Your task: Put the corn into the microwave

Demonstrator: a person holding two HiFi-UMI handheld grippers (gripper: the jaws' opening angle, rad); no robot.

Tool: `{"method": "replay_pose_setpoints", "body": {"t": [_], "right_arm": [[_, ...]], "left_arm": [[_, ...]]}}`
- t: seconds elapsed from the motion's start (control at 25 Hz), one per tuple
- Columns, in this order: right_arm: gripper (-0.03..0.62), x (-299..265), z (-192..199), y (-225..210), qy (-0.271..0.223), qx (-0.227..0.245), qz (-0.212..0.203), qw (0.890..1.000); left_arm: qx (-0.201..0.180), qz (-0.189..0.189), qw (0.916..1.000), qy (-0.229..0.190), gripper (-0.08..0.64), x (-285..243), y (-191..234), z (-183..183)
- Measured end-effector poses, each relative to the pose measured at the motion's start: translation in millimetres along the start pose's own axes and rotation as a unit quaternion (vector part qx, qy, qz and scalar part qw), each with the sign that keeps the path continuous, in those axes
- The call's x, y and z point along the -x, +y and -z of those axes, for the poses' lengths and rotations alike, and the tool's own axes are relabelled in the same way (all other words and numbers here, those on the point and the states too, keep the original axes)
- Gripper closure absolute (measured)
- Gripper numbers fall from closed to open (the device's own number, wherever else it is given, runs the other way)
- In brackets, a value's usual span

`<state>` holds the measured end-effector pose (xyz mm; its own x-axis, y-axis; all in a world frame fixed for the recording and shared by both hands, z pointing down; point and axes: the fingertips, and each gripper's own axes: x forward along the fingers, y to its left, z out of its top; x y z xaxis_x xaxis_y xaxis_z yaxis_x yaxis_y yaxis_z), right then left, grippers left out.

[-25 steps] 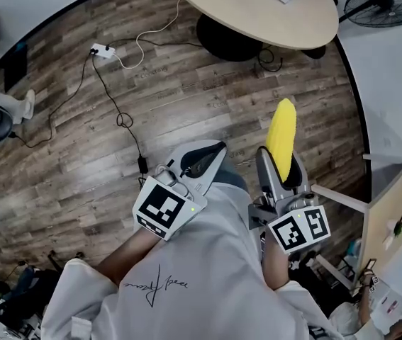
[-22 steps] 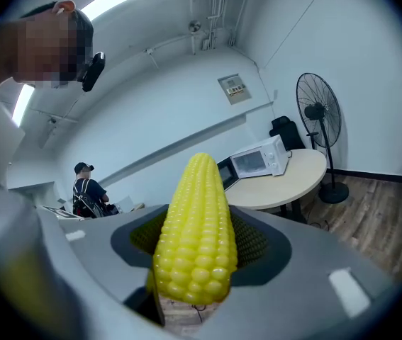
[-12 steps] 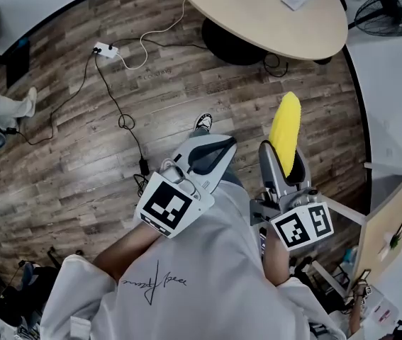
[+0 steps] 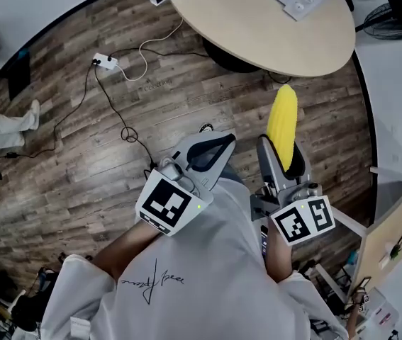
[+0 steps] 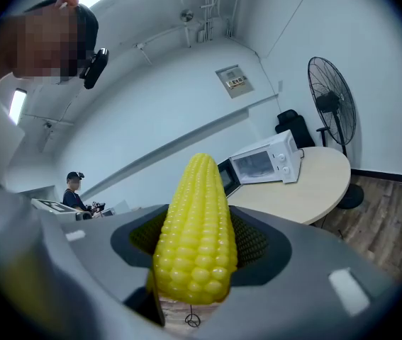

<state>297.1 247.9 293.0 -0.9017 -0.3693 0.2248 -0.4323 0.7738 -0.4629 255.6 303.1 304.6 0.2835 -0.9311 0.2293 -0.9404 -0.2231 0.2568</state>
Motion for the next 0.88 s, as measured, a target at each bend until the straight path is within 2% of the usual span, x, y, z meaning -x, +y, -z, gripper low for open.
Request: {"method": "replay_pose_setpoints", "body": {"t": [0.56,0.88], "right_arm": [[0.331,-106.6,-53.5,-56.9,0.020,0.004,-0.014,1.000],[0.331,-127.4,-68.0,-79.2,0.014,0.003,-0.021,1.000]], "left_arm": [[0.032,-0.018,0.9992,-0.012,0.572,-88.7,94.4,-43.2],[0.027,-0.028,0.9991,-0.016,0.572,-116.5,116.7,-58.2]]}}
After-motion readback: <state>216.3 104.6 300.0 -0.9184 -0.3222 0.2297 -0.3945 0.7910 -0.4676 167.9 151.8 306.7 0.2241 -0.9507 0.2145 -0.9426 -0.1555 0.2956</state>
